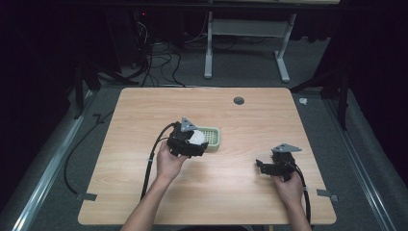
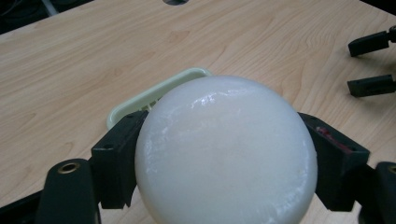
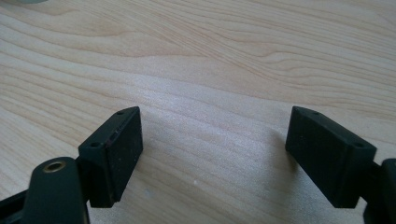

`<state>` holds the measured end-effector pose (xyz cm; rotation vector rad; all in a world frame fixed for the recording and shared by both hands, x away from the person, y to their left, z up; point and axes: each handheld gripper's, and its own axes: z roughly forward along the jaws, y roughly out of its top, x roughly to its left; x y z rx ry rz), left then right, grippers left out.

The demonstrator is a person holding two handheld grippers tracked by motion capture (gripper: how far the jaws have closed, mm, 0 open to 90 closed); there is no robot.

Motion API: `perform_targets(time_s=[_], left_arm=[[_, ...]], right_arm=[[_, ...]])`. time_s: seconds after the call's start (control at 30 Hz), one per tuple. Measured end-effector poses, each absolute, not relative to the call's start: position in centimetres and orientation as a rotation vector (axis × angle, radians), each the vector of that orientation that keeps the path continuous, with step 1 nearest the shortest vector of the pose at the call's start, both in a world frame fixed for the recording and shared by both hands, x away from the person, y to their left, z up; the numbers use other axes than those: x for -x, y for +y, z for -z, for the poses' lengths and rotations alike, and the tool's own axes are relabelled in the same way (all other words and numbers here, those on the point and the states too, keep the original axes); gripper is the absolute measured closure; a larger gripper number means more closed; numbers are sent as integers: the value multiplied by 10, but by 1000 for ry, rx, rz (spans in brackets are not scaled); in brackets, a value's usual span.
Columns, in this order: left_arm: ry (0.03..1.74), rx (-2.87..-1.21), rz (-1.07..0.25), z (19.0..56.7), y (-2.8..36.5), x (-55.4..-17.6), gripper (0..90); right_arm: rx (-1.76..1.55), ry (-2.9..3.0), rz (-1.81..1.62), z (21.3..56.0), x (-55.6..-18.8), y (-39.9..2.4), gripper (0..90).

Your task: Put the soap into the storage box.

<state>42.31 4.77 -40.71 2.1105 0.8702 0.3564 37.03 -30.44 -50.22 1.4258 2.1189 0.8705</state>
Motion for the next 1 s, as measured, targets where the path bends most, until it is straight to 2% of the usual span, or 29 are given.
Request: perform_targets(time_s=[0.37,0.63,1.0], left_arm=[[877,-2135,-325,408,39,-440,239],[863,-2182,-382,410,28,-448,238],[935,-2183,-371,424,19,-471,239]], right_arm=[[-1425,2120,-872,502,-370,-305,197],[-1427,2119,-873,502,-370,-305,197],[-1428,2119,-877,502,-370,-305,197]])
